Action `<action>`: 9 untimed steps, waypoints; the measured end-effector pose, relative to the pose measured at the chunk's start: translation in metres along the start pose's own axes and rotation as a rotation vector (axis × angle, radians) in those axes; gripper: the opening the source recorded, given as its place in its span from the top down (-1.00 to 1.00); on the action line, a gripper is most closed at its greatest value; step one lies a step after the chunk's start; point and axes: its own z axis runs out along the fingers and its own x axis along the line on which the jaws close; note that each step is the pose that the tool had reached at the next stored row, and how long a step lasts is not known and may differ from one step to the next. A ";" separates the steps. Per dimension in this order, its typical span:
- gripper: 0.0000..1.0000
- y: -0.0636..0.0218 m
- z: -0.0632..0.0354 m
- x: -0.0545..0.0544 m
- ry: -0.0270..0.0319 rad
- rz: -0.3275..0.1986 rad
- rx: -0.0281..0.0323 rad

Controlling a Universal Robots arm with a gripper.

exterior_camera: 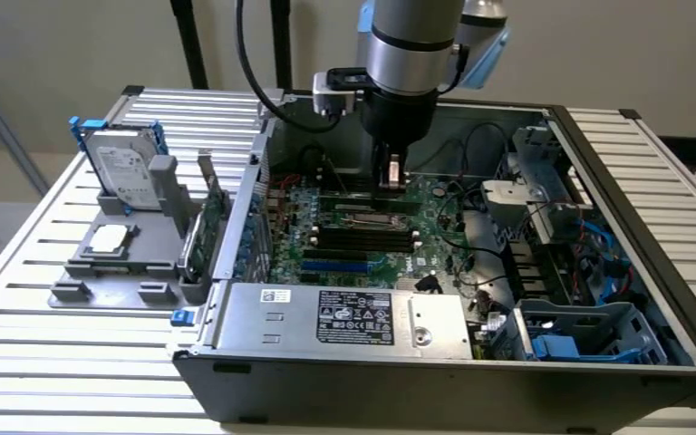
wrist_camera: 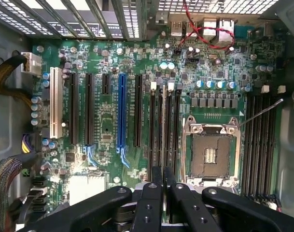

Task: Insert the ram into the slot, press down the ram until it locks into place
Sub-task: 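Insert the ram into the slot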

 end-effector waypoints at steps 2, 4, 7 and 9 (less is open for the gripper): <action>0.74 0.0000 0.0035 0.000 0.0019 0.000 0.0017; 0.74 -0.0001 0.0066 0.000 0.0055 0.000 0.0031; 0.74 -0.0002 0.0108 0.000 0.0128 0.000 0.0045; 0.74 -0.0002 0.0135 0.000 0.0181 0.000 0.0049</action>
